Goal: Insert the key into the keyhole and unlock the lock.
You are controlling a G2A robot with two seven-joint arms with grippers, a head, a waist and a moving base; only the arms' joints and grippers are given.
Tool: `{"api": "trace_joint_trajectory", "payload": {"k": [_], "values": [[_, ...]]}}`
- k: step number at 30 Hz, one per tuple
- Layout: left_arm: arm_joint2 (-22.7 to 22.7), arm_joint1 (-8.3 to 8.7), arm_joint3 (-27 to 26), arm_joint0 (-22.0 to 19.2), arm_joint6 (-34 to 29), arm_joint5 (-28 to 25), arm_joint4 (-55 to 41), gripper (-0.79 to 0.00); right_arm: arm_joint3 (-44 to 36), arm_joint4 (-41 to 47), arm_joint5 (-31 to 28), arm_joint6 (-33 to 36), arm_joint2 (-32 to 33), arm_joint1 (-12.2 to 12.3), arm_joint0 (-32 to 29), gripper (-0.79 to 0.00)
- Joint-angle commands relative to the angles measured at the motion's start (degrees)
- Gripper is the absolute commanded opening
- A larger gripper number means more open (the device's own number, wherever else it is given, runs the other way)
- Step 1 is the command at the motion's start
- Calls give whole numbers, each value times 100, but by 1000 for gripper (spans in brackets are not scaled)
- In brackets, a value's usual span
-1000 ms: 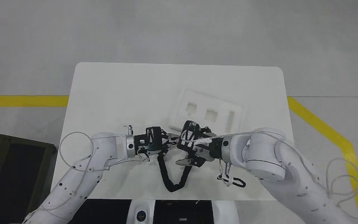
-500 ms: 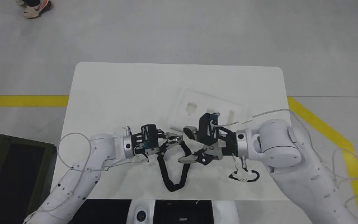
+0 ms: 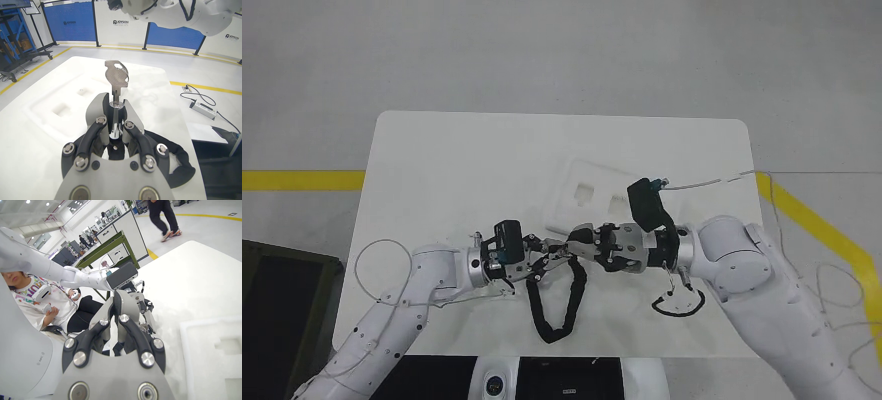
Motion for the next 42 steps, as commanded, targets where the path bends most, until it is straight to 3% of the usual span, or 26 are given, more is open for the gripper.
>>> {"api": "trace_joint_trajectory", "payload": {"k": [1, 10, 21, 42], "values": [[24, -12, 19, -5, 22, -1, -47, -785, 8, -191, 229, -81, -80, -21, 30, -785], [24, -44, 37, -26, 150, -47, -205, -785, -23, -798, 682, -77, -336, -67, 90, -785], [13, -65, 97, -18, 180, -88, -179, -785, -133, -858, 627, -262, -104, -49, 106, -785], [-77, -94, 81, 46, 330, -138, -241, -785, -87, -929, 649, -167, -231, -63, 70, -785]]}}
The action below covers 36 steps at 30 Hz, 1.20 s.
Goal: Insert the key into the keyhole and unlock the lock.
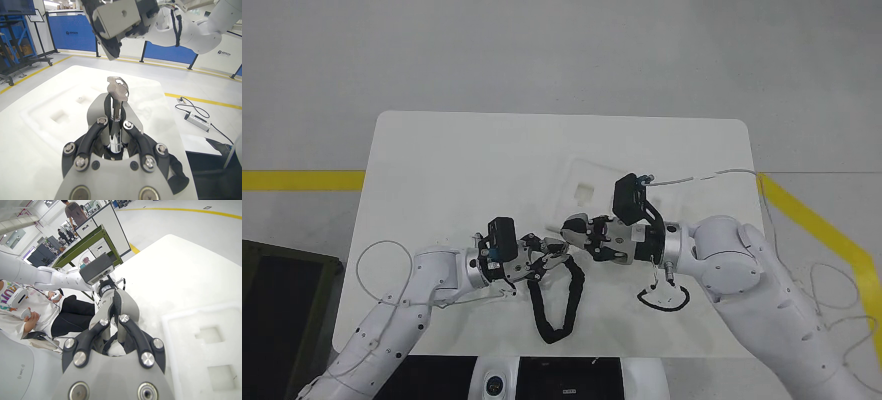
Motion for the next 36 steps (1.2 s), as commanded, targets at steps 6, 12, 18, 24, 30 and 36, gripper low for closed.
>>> {"api": "trace_joint_trajectory", "payload": {"k": [6, 12, 18, 24, 30, 36], "values": [[-25, -12, -7, -22, 24, -35, -4, -785, -9, -50, 70, 124, -210, -36, 116, -785], [-50, -18, 54, -24, 33, -49, 16, -785, -164, -52, 85, 118, 118, 15, 68, -640], [-150, -12, 34, -4, 62, -52, 3, -785, -176, -279, 406, 531, 370, 98, -150, -477], [-337, 16, -172, 56, 83, -105, -41, -785, -118, -445, 823, 975, 214, 112, -229, -135], [-354, 18, -413, 112, 25, -177, -60, -785, -31, -697, 983, 1004, -193, 37, 27, -86], [-311, -2, -400, 88, -31, -172, -92, -785, 11, -1056, 940, 955, -497, -28, 265, -428]]}}
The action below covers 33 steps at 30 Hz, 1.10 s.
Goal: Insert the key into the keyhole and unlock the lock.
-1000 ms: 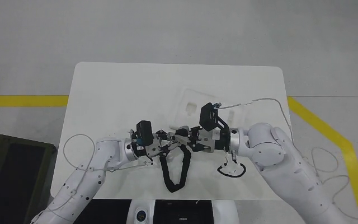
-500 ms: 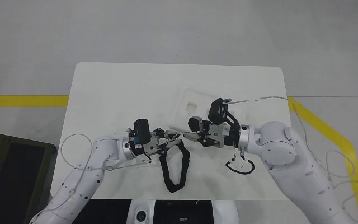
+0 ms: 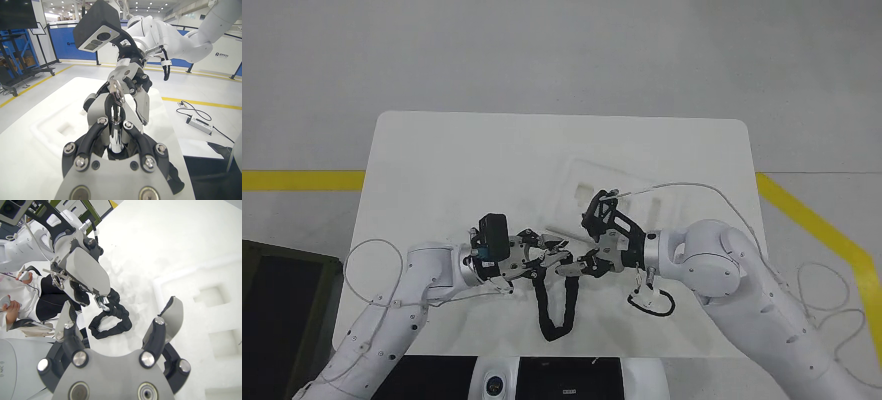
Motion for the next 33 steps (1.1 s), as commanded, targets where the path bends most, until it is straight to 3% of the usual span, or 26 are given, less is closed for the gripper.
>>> {"api": "trace_joint_trajectory", "payload": {"k": [1, 3, 4, 22, 33], "values": [[1, -5, 22, -6, 6, -7, -31, -785, 14, -76, -24, -7, -66, -13, 43, -536], [-3, -8, 33, -14, 9, -21, -45, -785, 35, -118, -40, -3, -129, -26, 75, -751], [-5, -11, 41, -14, 22, -23, -64, -785, 50, -118, -58, -1, -158, -32, 91, -785], [-23, -41, 409, -120, 227, -631, -607, -785, 223, -16, -364, 67, -262, -63, 254, -785], [355, 40, 575, -269, 472, -631, -1203, -785, 278, 465, -681, 152, -125, -25, 217, -785]]}}
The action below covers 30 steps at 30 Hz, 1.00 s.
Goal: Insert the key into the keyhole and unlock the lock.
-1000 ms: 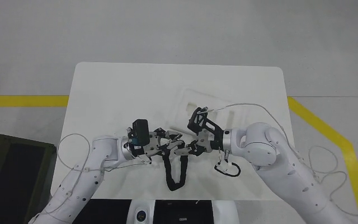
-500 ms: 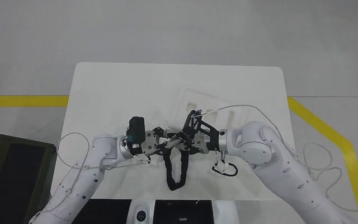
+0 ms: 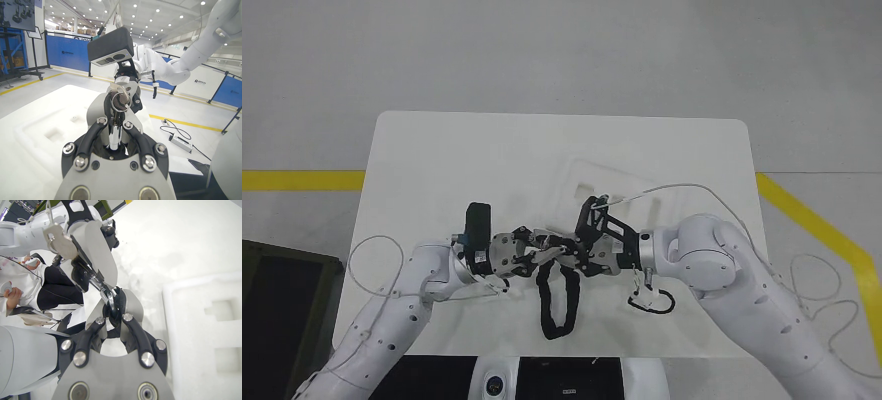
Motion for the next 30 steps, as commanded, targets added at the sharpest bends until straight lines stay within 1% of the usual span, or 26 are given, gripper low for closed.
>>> {"api": "trace_joint_trajectory", "payload": {"k": [1, 6, 10, 11, 12, 13, 15, 16, 17, 18, 30], "values": [[105, 33, 54, -50, 80, 0, -128, -785, 32, 151, -80, 6, 34, 9, -10, -785], [290, 112, 189, -182, 163, 0, -252, -785, 64, 330, -183, 38, 95, 30, -32, -785], [333, 154, 243, -253, 169, 0, -193, -785, 15, 382, -203, 29, 114, 40, -51, -785], [342, 159, 249, -266, 170, 0, -179, -773, 1, 392, -205, 28, 117, 42, -54, -785], [357, 163, 249, -278, 166, 0, -163, -610, -11, 397, -208, 27, 120, 44, -56, -785], [371, 165, 244, -293, 159, 0, -142, -486, -21, 397, -213, 25, 123, 46, -58, -785], [403, 166, 222, -320, 161, 0, -118, -345, -31, 406, -221, 17, 125, 49, -63, -785], [420, 165, 215, -331, 164, 0, -112, -179, -31, 408, -223, 15, 126, 51, -63, -785], [437, 163, 209, -343, 163, 0, -110, -77, -32, 414, -226, 4, 128, 52, -64, -785], [446, 162, 210, -357, 164, 0, -109, -6, -31, 415, -229, -2, 129, 53, -65, -785], [458, 169, 247, -397, 332, 0, -104, 0, 25, 430, -237, -105, 124, 59, -60, -785]]}}
